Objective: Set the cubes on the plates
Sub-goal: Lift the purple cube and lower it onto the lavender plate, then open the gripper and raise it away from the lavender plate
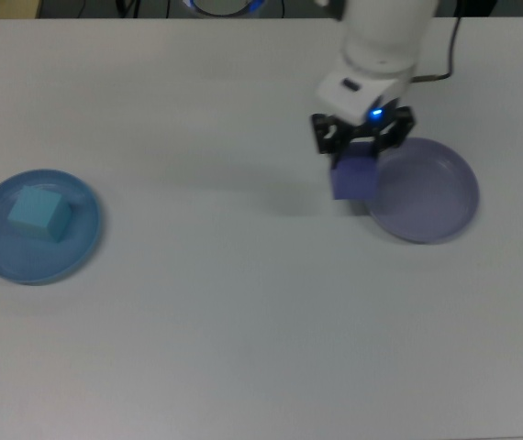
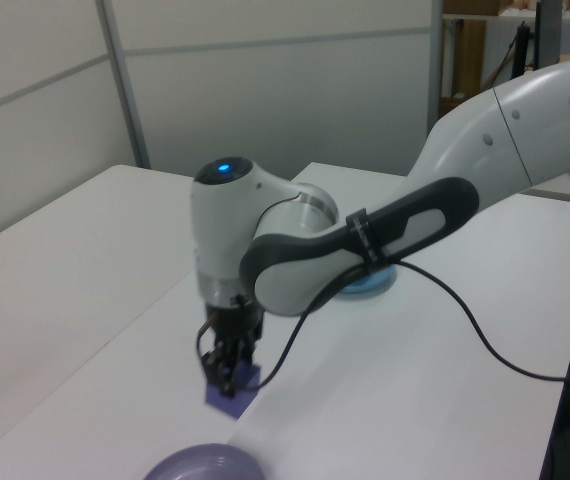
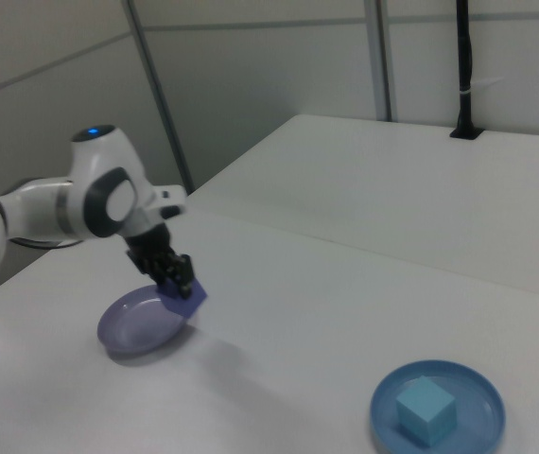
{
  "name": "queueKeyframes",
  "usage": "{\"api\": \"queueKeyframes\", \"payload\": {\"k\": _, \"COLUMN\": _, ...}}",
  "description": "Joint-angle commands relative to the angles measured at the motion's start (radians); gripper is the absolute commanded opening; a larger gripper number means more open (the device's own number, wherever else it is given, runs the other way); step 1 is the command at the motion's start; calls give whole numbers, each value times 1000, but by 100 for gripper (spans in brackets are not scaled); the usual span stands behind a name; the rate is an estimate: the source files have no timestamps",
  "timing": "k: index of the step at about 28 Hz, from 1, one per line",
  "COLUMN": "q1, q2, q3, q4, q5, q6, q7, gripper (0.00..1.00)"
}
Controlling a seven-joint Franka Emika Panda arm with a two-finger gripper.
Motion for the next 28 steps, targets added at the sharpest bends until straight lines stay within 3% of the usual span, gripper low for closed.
{"api": "queueKeyframes", "payload": {"k": 1, "q1": 136, "q2": 75, "q3": -13, "q4": 97, "q5": -78, "q6": -34, "q7": 133, "gripper": 11}}
{"api": "queueKeyframes", "payload": {"k": 4, "q1": 185, "q2": 104, "q3": -13, "q4": 110, "q5": -110, "q6": -34, "q7": 186, "gripper": 11}}
{"api": "queueKeyframes", "payload": {"k": 8, "q1": 213, "q2": 133, "q3": -14, "q4": 110, "q5": -114, "q6": -32, "q7": 194, "gripper": 12}}
{"api": "queueKeyframes", "payload": {"k": 15, "q1": 214, "q2": 172, "q3": -19, "q4": 147, "q5": -114, "q6": -29, "q7": 193, "gripper": 29}}
{"api": "queueKeyframes", "payload": {"k": 16, "q1": 214, "q2": 172, "q3": -20, "q4": 147, "q5": -114, "q6": -29, "q7": 193, "gripper": 40}}
{"api": "queueKeyframes", "payload": {"k": 17, "q1": 214, "q2": 172, "q3": -20, "q4": 147, "q5": -114, "q6": -29, "q7": 193, "gripper": 57}}
{"api": "queueKeyframes", "payload": {"k": 19, "q1": 214, "q2": 172, "q3": -20, "q4": 147, "q5": -112, "q6": -29, "q7": 194, "gripper": 100}}
{"api": "queueKeyframes", "payload": {"k": 28, "q1": 210, "q2": 126, "q3": -23, "q4": 147, "q5": -98, "q6": -55, "q7": 189, "gripper": 100}}
